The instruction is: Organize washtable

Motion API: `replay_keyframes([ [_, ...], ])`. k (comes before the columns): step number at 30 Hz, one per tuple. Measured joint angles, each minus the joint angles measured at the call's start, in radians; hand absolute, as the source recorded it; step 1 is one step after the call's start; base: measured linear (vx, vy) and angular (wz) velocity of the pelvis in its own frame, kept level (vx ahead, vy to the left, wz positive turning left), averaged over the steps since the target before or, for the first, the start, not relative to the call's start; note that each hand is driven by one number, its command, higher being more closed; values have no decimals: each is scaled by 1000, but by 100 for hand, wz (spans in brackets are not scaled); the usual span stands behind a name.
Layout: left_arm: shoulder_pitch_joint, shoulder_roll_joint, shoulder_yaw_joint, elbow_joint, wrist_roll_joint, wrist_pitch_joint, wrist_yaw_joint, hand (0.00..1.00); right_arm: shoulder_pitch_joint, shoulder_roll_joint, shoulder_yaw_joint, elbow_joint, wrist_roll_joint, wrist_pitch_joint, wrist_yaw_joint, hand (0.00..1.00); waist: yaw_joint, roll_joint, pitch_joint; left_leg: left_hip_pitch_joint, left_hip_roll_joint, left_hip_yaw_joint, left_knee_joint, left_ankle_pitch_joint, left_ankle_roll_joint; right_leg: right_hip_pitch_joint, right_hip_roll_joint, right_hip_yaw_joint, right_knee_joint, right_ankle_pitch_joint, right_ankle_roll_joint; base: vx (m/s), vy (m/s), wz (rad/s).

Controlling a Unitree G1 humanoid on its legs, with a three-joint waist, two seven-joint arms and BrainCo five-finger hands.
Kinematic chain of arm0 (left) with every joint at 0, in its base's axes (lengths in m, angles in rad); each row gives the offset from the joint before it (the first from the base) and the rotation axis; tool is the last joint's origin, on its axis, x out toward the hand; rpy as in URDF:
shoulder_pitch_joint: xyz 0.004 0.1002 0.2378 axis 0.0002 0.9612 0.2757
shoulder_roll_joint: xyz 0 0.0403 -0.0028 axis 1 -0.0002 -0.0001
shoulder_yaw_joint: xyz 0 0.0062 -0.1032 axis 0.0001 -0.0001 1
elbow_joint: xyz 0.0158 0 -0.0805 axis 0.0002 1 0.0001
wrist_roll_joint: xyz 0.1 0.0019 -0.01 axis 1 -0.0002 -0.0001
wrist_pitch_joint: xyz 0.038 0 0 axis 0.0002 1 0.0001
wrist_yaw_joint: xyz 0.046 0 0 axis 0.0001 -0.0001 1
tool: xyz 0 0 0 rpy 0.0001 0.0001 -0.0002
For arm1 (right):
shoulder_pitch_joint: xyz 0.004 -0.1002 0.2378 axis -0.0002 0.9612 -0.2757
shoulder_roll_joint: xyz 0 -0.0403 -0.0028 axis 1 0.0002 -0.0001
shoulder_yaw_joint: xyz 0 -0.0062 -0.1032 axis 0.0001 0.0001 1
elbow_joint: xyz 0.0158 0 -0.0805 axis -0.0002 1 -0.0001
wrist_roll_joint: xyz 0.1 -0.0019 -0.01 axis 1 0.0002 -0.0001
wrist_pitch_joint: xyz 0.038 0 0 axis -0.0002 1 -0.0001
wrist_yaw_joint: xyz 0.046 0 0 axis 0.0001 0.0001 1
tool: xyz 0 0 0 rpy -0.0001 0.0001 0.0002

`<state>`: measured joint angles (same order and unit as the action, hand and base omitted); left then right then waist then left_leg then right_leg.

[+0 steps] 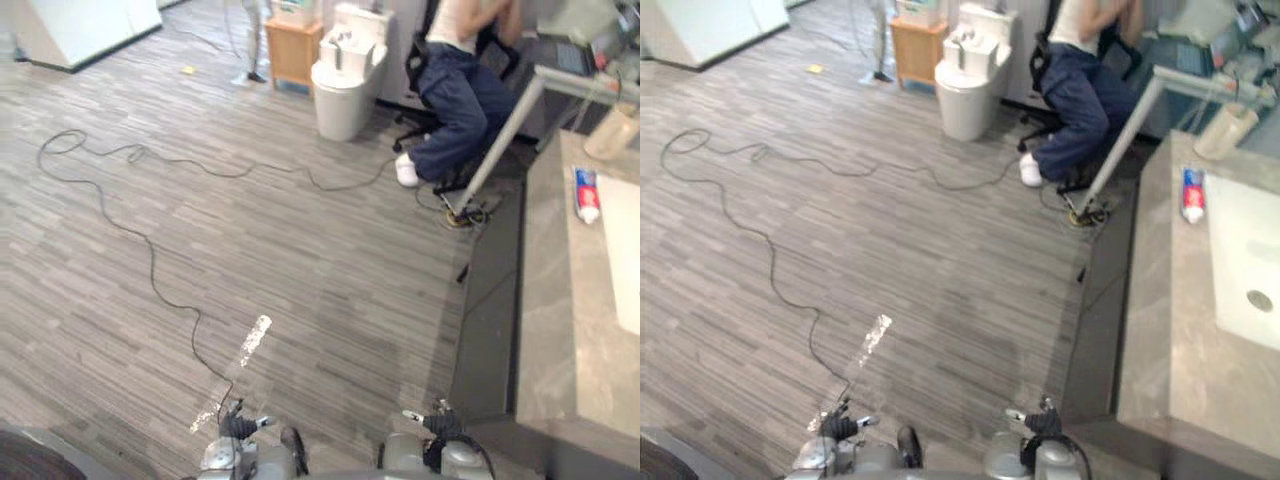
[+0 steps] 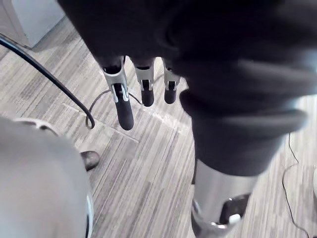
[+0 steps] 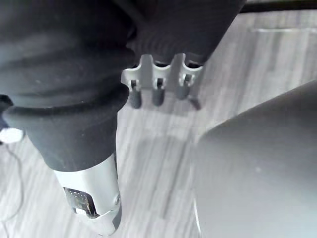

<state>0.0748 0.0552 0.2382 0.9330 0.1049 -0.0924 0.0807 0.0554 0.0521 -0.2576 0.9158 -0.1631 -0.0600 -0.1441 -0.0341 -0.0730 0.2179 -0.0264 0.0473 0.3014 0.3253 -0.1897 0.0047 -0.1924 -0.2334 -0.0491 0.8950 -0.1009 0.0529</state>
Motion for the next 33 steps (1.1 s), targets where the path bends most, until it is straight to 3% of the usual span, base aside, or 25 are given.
replay_keyframes([
  [1, 3, -3, 33, 2, -14, 3, 9, 0, -10, -22, 1, 0, 4, -7, 9, 0, 17, 7, 10, 35, 18, -12, 6, -102, 11, -34, 22, -32, 25, -115, 4, 293, 125, -3],
  [3, 2, -9, 36, 13, -20, 6, 10, 0, -7, -27, -13, 9, 14, -5, 13, 0, 26, 15, 8, 38, 29, -14, -10, -100, 15, -70, 61, -118, -89, -203, -18, 195, 44, -1],
  [5, 1, -27, 38, 19, -13, 7, -2, 0, 1, -27, -18, -1, 16, -11, 11, 0, 4, 14, 6, 40, 24, -37, -15, -108, 4, -51, 87, -162, -260, -203, -32, 189, -14, 54],
  [6, -2, -29, 40, 18, -12, 6, -5, 0, 9, -31, -17, -4, 15, -9, 12, 0, 3, 19, -3, 39, 28, -40, 17, -134, -34, -22, 99, -201, -321, -198, -40, 321, -90, 55],
  [7, 1, -33, 41, 16, -13, 7, -3, 0, 35, -31, -17, -26, 15, -5, 12, 0, 14, 29, -16, 21, 59, -32, 132, -171, -95, 40, 129, -214, -420, -185, -50, 351, -117, 53],
  [8, 1, -38, 41, 19, -12, 7, -3, 0, 37, -31, -18, -37, 18, -4, 12, 0, 16, 38, -15, -13, 88, -28, 241, -172, -94, 60, 143, -217, -427, -143, -58, 331, -125, 45],
  [9, 2, -57, 42, 9, -15, 7, -5, 0, 37, -40, -11, -37, 14, -1, 11, 0, 18, 73, -22, -86, 161, -20, 444, -146, -92, 95, 169, -236, -434, -162, -63, 346, -69, 18],
  [10, 5, -65, 49, -6, -15, 6, -6, 0, 37, -43, -7, -35, 14, 5, 11, 0, 33, 88, -25, -126, 214, -5, 587, -93, -80, 149, 184, -228, -460, -175, -68, 373, -22, -6],
  [12, 14, -73, 48, -18, -15, 7, -6, 0, 39, -39, 2, -33, 15, 13, 8, 0, 44, 90, -28, -141, 247, 23, 630, -106, -67, 205, 189, -206, -494, -179, -72, 369, 30, -35],
  [15, 13, -74, 48, -30, -15, -3, -11, 0, 28, -30, -1, -25, 15, 26, 7, 0, 50, 77, -29, -207, 241, 35, 519, -123, -63, 282, 162, -143, -570, -176, -67, 432, 88, -49],
  [17, 8, -69, 46, -33, -15, -6, -12, 0, 24, -25, -4, -4, 15, 26, -7, 0, 50, 63, -27, -253, 184, -14, 319, -107, -74, 321, 117, -108, -592, -174, -62, 297, 198, -44],
  [18, 7, -71, 40, -30, -15, -6, -11, 0, 22, -27, -11, 7, 15, 26, -8, 0, 51, 66, -29, -258, 155, -60, 188, -49, -80, 337, 107, -89, -601, -169, -53, 380, 348, -66],
  [19, 12, -75, 37, -20, -18, -7, -10, 0, 33, -35, -11, 10, 15, 25, -8, 0, 54, 82, -37, -242, 140, -122, 72, 143, -56, 351, 113, -53, -618, -162, -20, 315, 331, -65],
  [20, 7, -72, 38, -17, -22, -8, -10, 0, 28, -32, -10, 16, 15, 27, -8, 0, 54, 70, -43, -231, 129, -108, 86, 130, -27, 362, 99, -28, -625, -162, -3, 325, 336, -54],
  [21, 1, -54, 37, -16, -20, -6, -9, 0, 34, -8, -1, 12, 14, 24, -7, 0, 46, 33, -58, -232, 115, -92, 97, 104, -23, 356, 76, 0, -643, -131, 13, 316, 314, -50],
  [22, 0, -43, 39, -13, -15, -5, -11, 0, 37, 6, -1, 9, 7, 22, -7, 0, 51, 15, -67, -237, 118, -74, 131, 68, -14, 341, 72, 41, -642, -98, 16, 296, 299, -44],
  [24, 0, -29, 40, -6, -15, -4, -9, 0, 39, 20, -1, 10, 3, 24, -6, 0, 60, 3, -69, -208, 124, -6, 132, 43, 3, 306, 52, 85, -588, -63, 27, 256, 315, -87],
  [25, -8, -26, 41, 13, -15, -2, -6, 0, 36, 19, 3, 2, 2, 20, -2, 0, 74, 4, -68, -136, 123, 54, 77, 19, 8, 229, 34, 84, -447, -27, 50, 179, 240, -108],
  [26, -9, -26, 41, 16, -15, -1, -6, 0, 35, 19, 4, 2, 2, 18, -2, 0, 76, 6, -67, -122, 124, 65, 68, 12, 8, 212, 28, 81, -409, -20, 58, 94, 183, -138],
  [27, -7, -26, 40, 27, -15, 1, -5, 0, 34, 17, 5, -1, 3, 10, -1, 0, 76, 9, -65, -57, 125, 123, 43, -13, -4, 132, 1, 60, -258, -22, 68, 69, 136, -112],
  [28, -7, -26, 39, 49, -15, 1, -5, 0, 35, 11, 10, -13, 4, 0, -1, 0, 64, 11, -66, -3, 126, 170, 29, -33, -12, 77, -20, -7, -158, -43, 46, 69, 136, -119],
  [29, -6, -26, 39, 54, -15, 3, -6, 0, 35, 8, 25, -21, 4, -1, -1, 0, 57, 11, -66, 16, 126, 192, 20, -42, -15, 56, -28, -45, -136, -56, 42, 55, 68, -95],
  [31, -1, -28, 39, 58, -15, 8, -7, 0, 37, -4, 40, -30, 3, -3, -1, 0, 44, 12, -66, 82, 128, 275, -17, -54, -28, -20, -32, -204, -177, -94, 6, 91, 20, -93],
  [33, -3, -27, 36, 59, -15, 9, -7, 0, 30, -14, 39, -16, 3, -3, 2, 0, 43, 12, -66, 100, 139, 332, -27, -59, -52, -58, -28, -343, -311, -86, -8, 193, -59, -87],
])
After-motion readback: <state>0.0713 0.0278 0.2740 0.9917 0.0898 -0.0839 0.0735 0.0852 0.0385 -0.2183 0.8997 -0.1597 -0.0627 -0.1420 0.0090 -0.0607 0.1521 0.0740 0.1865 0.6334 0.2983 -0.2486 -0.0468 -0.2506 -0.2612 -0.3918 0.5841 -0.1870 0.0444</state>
